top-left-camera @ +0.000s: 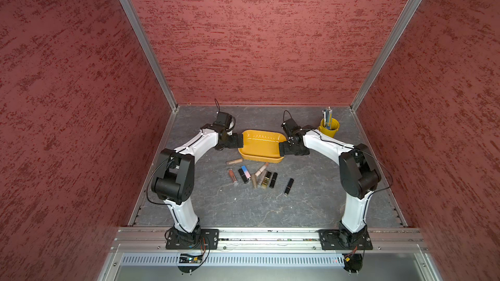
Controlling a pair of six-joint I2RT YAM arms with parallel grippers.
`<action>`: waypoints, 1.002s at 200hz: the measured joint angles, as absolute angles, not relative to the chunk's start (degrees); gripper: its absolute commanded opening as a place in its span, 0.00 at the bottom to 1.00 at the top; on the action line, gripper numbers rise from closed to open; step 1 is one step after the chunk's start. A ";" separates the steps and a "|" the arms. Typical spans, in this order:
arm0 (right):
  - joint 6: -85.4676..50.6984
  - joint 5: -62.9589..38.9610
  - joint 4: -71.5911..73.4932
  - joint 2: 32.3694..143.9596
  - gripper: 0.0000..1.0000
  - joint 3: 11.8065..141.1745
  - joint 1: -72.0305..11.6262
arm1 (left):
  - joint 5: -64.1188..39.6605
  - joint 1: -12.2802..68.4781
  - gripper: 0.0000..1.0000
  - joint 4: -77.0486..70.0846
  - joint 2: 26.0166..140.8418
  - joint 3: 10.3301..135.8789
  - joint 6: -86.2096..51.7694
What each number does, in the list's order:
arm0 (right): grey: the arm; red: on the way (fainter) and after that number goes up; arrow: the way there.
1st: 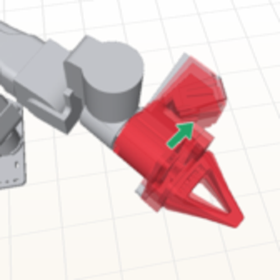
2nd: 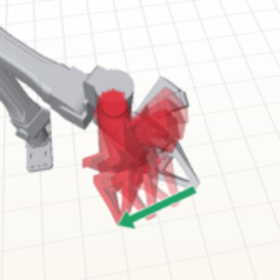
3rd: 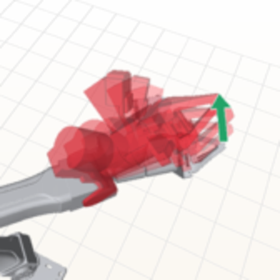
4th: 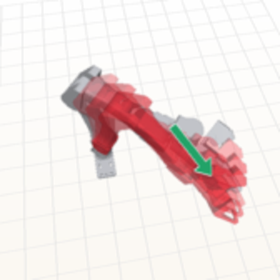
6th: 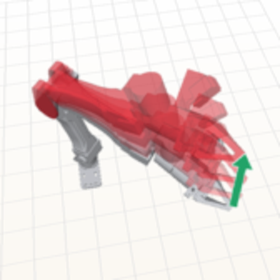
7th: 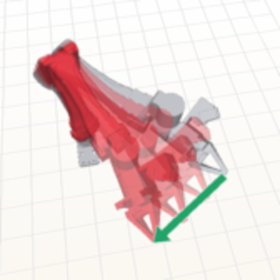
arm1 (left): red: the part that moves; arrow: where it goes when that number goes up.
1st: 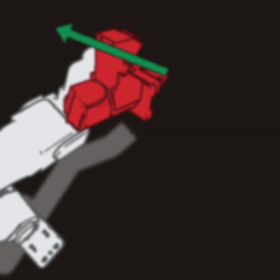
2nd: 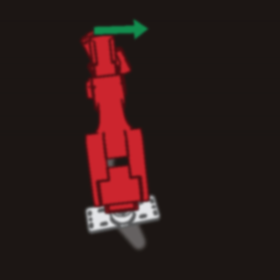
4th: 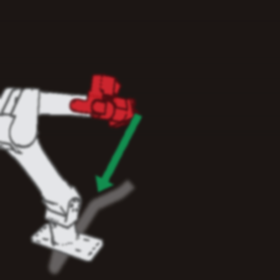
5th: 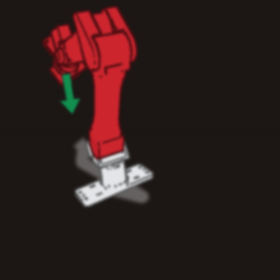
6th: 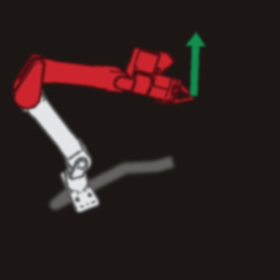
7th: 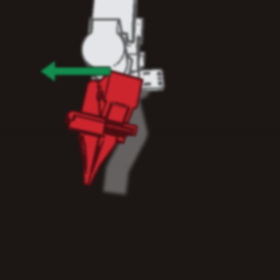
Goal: Put the lipstick into the storage box
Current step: Move the storage box to the center of the board.
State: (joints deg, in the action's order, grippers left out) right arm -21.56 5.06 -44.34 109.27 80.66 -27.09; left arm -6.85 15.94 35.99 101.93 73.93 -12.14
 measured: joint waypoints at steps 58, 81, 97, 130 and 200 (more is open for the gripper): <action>-21.91 -6.39 -38.63 107.87 0.99 80.31 -25.69 | -6.83 16.75 1.00 36.86 102.35 75.96 -12.14; -22.24 -9.04 -37.82 107.90 0.99 80.99 -25.67 | -7.38 17.74 1.00 36.84 103.59 78.61 -12.14; -22.48 -10.37 -36.93 107.90 0.98 81.17 -25.65 | -7.86 18.57 1.00 36.84 104.75 80.14 -12.14; -22.79 -12.56 -36.62 108.71 0.98 82.65 -25.61 | -9.67 20.10 1.00 36.38 106.28 81.12 -12.53; -23.38 -13.08 -36.21 109.60 0.99 82.94 -24.82 | -10.31 24.53 1.00 35.51 108.09 80.95 -14.22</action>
State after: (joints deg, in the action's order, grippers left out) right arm -23.38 -13.08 -36.21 109.60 82.94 -24.82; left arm -10.31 24.53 35.51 108.09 80.95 -14.22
